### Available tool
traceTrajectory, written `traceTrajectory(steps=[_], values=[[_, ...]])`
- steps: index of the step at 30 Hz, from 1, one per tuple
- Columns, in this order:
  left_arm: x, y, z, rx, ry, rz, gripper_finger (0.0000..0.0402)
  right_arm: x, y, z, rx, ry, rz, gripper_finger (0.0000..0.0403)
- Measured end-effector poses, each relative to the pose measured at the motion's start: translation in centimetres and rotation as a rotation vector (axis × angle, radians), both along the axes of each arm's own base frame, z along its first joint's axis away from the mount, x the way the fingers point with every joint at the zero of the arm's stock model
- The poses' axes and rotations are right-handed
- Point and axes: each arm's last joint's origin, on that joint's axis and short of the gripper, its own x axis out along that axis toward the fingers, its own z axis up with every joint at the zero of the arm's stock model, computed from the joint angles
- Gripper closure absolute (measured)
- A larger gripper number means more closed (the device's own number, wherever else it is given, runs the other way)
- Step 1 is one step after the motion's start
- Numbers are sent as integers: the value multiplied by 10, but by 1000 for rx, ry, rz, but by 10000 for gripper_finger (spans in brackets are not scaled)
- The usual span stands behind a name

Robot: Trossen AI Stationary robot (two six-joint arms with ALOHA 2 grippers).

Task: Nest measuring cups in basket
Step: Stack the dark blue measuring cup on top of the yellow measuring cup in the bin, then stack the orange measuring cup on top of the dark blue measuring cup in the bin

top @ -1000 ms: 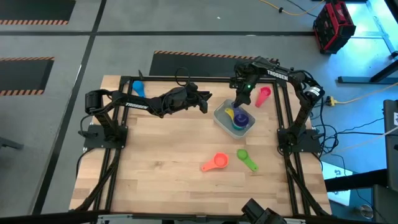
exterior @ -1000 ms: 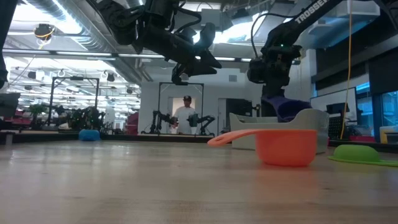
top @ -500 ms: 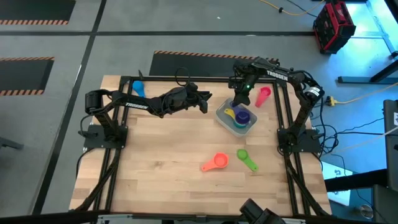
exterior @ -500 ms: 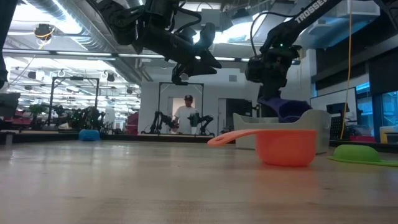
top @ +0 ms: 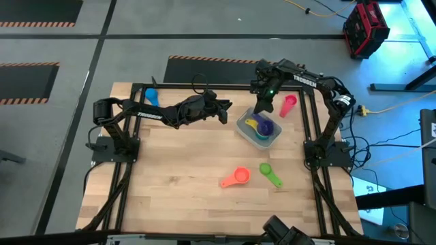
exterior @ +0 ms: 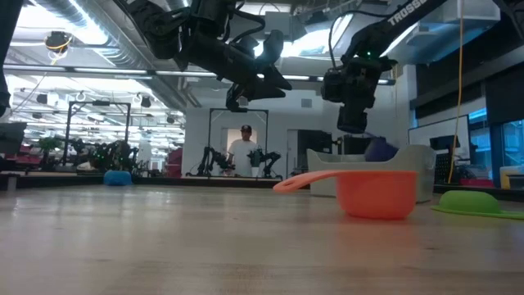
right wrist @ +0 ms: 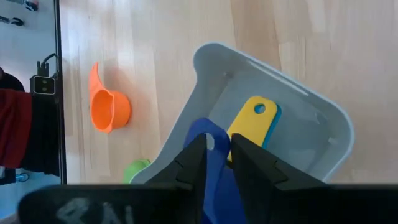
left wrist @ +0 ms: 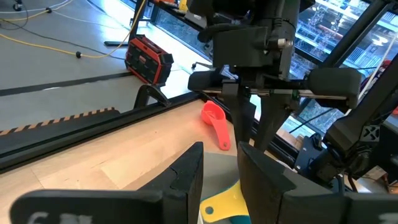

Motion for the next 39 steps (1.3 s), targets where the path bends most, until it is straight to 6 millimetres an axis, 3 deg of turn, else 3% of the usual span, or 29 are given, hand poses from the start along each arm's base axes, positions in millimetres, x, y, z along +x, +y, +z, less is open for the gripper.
traceTrajectory(steps=[5, 12, 16, 22, 32, 39], values=[[0, 0, 0, 0, 0, 0, 310, 0, 0, 1, -6, -6, 2, 325], [0, 0, 0, 0, 0, 0, 310, 8, -6, 20, -59, -67, 4, 325], [0, 0, 0, 0, 0, 0, 310, 17, 1, 29, -43, -122, 37, 325], [0, 0, -1, 14, 23, -3, 310, 36, 27, 31, -13, -141, 130, 325], [-3, -2, -2, 141, 160, -84, 310, 69, 86, 31, 2, -140, 324, 325], [-28, -8, 8, 204, 421, -112, 310, 85, 132, 31, 12, -137, 467, 325]])
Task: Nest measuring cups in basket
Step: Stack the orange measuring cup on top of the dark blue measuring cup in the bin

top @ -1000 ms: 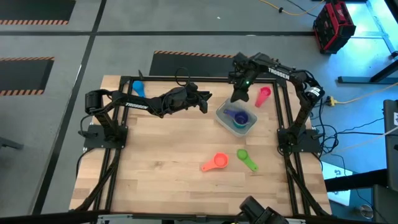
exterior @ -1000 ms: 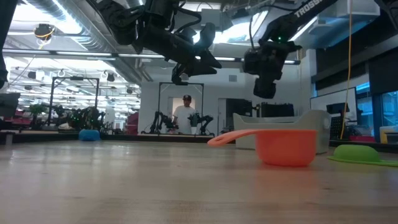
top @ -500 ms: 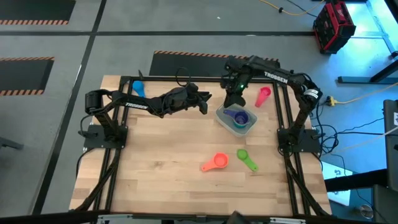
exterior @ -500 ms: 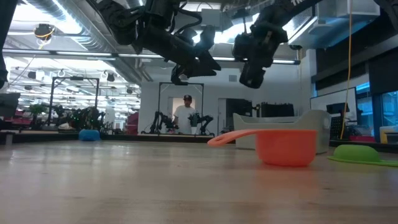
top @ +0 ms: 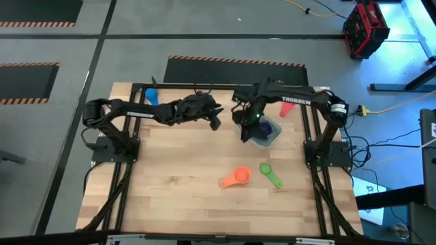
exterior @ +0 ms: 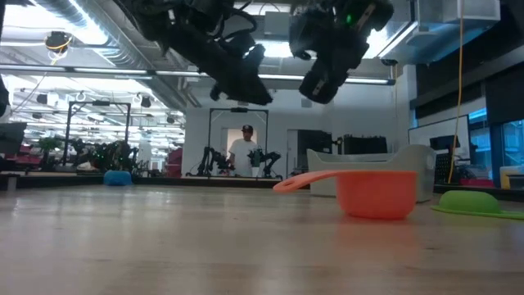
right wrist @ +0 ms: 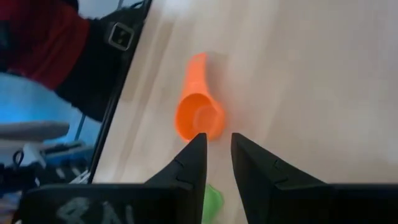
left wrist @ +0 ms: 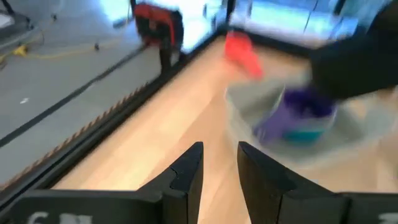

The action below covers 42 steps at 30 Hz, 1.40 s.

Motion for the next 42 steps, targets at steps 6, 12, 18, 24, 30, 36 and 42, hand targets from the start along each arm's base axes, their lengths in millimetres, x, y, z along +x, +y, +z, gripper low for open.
traceTrajectory(steps=[6, 12, 18, 24, 30, 36, 42], values=[[-31, -8, 11, -23, 200, -15, 310, 14, 42, -1, -31, 54, 13, 324], [-58, -17, 19, -61, 333, -25, 310, 23, 82, -3, -210, 117, -52, 324], [-72, -26, 21, -82, 424, -47, 310, 28, 116, -6, -290, 135, -127, 324], [-72, -33, 19, -83, 449, -73, 310, 25, 144, -23, -387, 141, -164, 324], [-70, -41, 18, -77, 453, -104, 310, 17, 154, -44, -495, 193, -263, 324], [-68, -48, 18, -70, 454, -131, 310, 7, 154, -61, -479, 305, -369, 324], [-68, -53, 18, -66, 455, -148, 310, 1, 153, -76, -471, 355, -419, 324]])
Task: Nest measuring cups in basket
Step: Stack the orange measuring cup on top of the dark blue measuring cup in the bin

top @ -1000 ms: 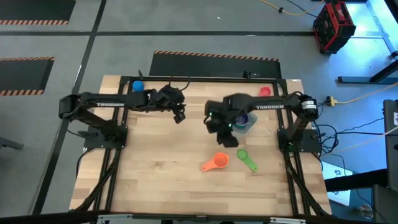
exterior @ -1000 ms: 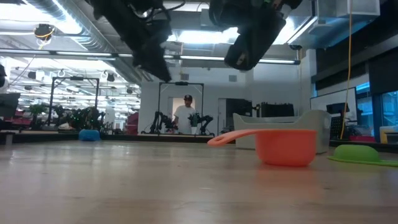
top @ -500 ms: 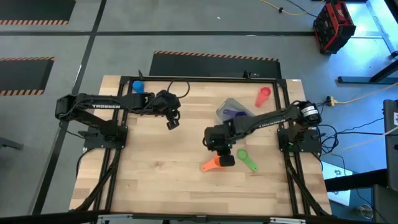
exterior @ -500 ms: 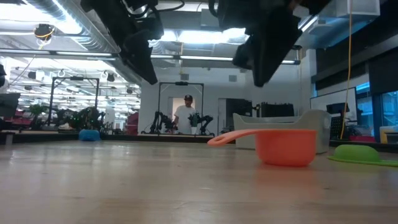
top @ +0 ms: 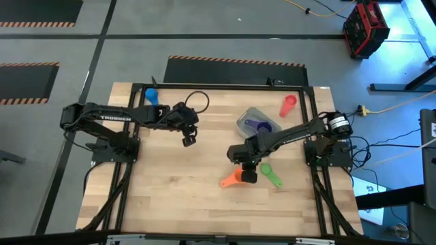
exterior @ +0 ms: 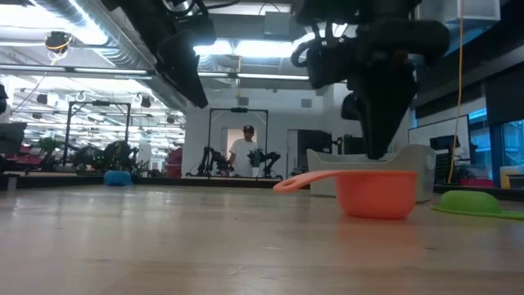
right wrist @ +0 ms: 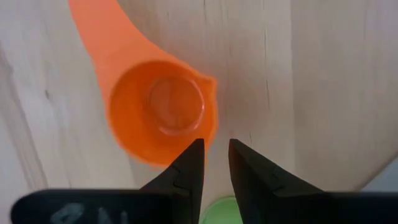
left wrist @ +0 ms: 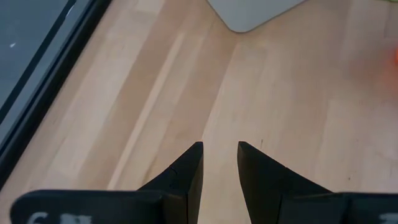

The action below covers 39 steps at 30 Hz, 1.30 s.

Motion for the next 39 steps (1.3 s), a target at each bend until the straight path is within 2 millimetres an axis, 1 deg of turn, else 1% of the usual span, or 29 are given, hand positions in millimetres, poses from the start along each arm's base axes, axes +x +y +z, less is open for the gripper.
traceTrajectory(steps=[7, 19, 22, 26, 30, 33, 37, 39], values=[[1, -4, 0, -1, -1, -11, 310, 2, 0, -9, 12, -60, -5, 324], [1, -4, 0, 0, -2, -13, 310, 3, 1, -11, 13, -57, -18, 325], [1, -4, 0, 0, -1, -12, 310, 6, 1, -17, 12, -51, -18, 325], [1, -4, 0, 0, -1, -12, 310, 10, 2, -31, 6, -20, -18, 325], [1, -4, 0, 0, -2, -12, 310, 11, 2, -35, 4, -10, -18, 326], [1, -4, 0, 1, -1, -11, 310, 12, 2, -35, 7, -24, -18, 340], [1, -4, 0, 1, -1, -10, 310, 12, 2, -35, 8, -26, -24, 382], [1, -4, 0, 2, -1, -10, 310, 12, 2, -35, 8, -26, -25, 391]])
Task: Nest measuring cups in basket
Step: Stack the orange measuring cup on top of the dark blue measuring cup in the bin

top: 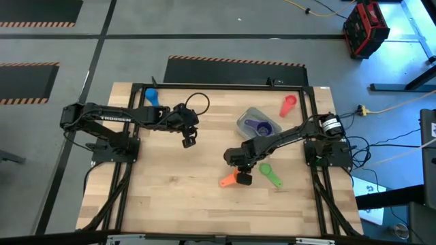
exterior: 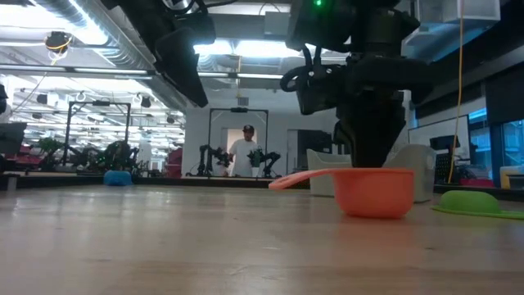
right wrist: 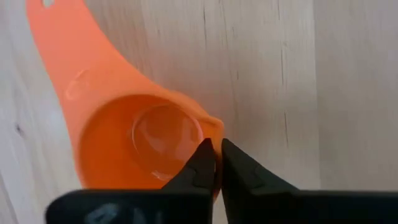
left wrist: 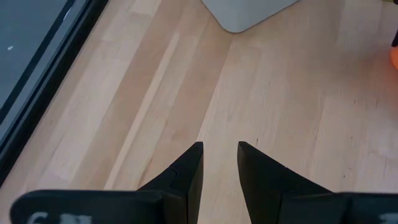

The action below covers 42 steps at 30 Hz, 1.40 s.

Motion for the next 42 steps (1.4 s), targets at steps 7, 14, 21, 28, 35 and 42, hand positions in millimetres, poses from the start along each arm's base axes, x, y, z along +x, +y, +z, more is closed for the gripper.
traceTrajectory(steps=[7, 14, 21, 28, 35, 42], values=[[0, 0, 0, 0, 0, 0, 310, 0, 0, 0, 11, 7, -50, 389], [0, 0, 0, -1, 0, 1, 310, 5, 2, 13, 43, 1, -64, 389], [0, 0, 0, -17, -9, 22, 310, 10, 3, 41, 29, 37, -20, 392], [0, 0, 0, -18, -9, 23, 310, 2, 1, 78, 32, 12, -15, 391], [0, 0, 0, -31, -18, 40, 310, -20, -6, 117, 33, -74, -56, 392], [0, 0, 0, -32, -18, 40, 310, -54, -25, 160, -1, -155, -142, 392]])
